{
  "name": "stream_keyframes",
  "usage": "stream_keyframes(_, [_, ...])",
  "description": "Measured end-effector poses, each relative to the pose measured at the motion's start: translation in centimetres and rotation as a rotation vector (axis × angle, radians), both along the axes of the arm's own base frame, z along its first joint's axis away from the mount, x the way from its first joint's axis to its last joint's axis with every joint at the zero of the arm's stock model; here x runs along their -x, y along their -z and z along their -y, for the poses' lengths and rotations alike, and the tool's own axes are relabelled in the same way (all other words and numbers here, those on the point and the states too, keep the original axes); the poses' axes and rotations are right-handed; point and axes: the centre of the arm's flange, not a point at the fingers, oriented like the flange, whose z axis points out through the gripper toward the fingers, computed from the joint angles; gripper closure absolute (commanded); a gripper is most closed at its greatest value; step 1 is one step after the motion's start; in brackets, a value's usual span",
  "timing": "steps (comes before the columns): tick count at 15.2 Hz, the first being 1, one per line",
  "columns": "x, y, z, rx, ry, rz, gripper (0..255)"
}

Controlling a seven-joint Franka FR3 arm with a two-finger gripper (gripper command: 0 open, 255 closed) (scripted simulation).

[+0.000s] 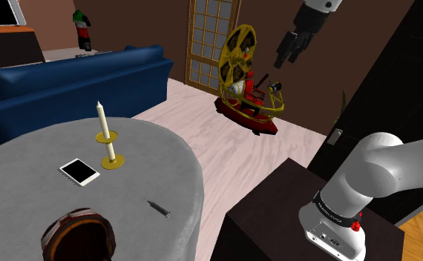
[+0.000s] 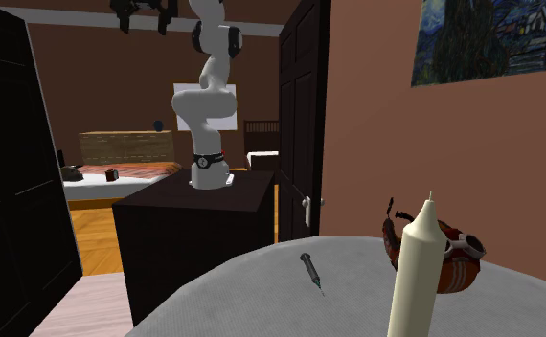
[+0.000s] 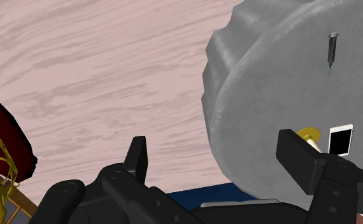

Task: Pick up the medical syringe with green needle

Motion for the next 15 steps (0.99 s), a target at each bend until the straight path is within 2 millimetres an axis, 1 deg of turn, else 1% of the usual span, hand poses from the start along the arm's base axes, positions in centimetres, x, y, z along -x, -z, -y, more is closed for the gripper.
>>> stream_keyframes(1, [0.0,0.0,0.0,0.0,0.0,0.0,0])
stream_keyframes(2, [-0.2,0.4,-0.4,0.0,-0.002,-0.003,0])
stream_keyframes(5, [-1.2,2.8,-2.1,0.0,-0.016,-0.016,0])
stream_keyframes(11, [-4.3,8.6,-7.2,0.0,-0.046,-0.047,0])
stream_keyframes(15, [-5.7,12.5,-10.2,0.0,-0.067,-0.067,0])
